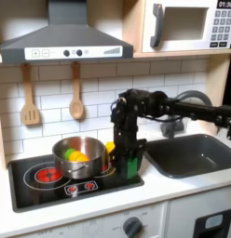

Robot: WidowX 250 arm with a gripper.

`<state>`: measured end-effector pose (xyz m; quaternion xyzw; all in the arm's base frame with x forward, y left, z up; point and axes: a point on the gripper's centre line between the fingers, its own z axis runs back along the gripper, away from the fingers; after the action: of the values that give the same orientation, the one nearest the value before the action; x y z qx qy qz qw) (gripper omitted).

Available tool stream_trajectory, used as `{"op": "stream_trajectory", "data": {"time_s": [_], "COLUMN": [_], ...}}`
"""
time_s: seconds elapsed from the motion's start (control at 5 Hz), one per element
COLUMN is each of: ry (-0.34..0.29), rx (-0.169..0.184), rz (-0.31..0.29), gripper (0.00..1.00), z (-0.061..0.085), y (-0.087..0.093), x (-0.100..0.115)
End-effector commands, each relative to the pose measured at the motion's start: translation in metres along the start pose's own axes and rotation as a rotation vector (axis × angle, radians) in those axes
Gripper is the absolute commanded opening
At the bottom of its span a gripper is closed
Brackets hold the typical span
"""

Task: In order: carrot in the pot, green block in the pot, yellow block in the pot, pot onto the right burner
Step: 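Put the green block in the pot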

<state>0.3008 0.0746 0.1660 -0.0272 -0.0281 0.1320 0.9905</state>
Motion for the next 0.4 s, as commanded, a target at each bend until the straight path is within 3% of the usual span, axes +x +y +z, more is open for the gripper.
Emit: {"op": "stream_trajectory", "data": {"time_s": [0.0, 0.2], "ry": [-0.05, -0.085], "rx": [-0.018, -0.039], "rz": [0.034, 0.049], "gripper": [0.0, 0.0], "z": [0.027, 0.043], "y": [0.01, 0.013], "x": [-0.012, -0.01]}}
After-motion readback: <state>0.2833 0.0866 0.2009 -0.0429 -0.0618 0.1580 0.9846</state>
